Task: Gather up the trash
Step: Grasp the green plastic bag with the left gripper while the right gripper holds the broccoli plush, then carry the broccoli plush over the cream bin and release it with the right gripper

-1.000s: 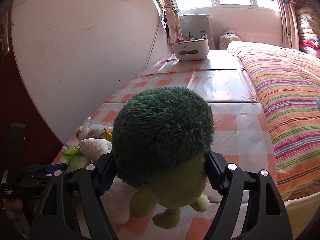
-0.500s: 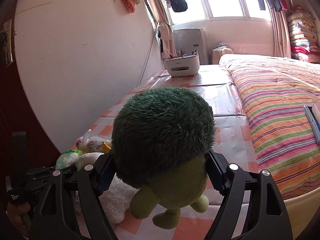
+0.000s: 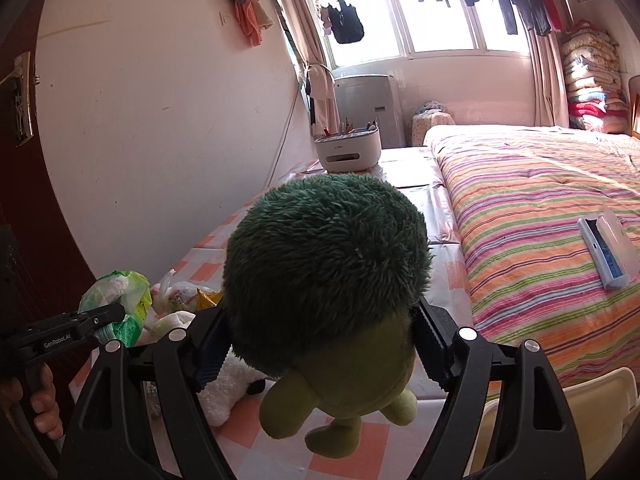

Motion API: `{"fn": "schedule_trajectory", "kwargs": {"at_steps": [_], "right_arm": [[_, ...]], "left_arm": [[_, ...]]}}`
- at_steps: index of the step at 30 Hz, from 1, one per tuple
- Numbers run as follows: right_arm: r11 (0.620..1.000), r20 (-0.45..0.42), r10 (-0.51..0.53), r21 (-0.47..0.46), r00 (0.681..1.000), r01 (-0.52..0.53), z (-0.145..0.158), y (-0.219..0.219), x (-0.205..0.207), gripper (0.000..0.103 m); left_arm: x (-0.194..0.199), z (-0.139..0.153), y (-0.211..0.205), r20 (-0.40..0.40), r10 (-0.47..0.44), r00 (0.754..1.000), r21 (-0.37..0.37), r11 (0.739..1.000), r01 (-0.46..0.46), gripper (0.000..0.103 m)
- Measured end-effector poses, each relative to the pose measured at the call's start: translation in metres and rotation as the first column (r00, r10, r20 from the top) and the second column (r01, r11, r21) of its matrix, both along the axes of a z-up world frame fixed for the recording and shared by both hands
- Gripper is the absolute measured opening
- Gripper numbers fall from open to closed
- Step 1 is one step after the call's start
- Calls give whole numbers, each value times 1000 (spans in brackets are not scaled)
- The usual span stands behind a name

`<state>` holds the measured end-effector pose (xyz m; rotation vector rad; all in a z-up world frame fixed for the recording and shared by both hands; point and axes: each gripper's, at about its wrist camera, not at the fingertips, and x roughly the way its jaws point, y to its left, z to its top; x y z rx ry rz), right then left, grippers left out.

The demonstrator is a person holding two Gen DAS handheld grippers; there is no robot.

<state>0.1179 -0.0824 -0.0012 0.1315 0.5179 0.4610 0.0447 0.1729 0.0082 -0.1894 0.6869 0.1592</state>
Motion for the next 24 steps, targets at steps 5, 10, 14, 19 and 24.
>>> {"fn": "schedule_trajectory", "kwargs": {"at_steps": [5,10,14,19,24], "right_arm": [[999,12,-39,-8,999,39,0,-21,-12,76],[996,16,-85,-24,996,85,-3,-42,-21,76],[993,11,-114,-33,993,114,-7,-55,-26,76],[988,15,-147,-48,989,148,-9,-71,-33,76],[979,26,-188,-71,982,190,-13,-94,-43,77]], "left_arm": [[-1,4,-31,7,-59,998,13,998,59,19],[0,4,-58,9,-118,993,16,993,118,19],[-1,4,-83,12,-167,986,22,986,167,20],[1,1,-108,13,-230,973,16,973,230,20],[3,-3,-134,33,-297,954,7,955,297,20]]}}
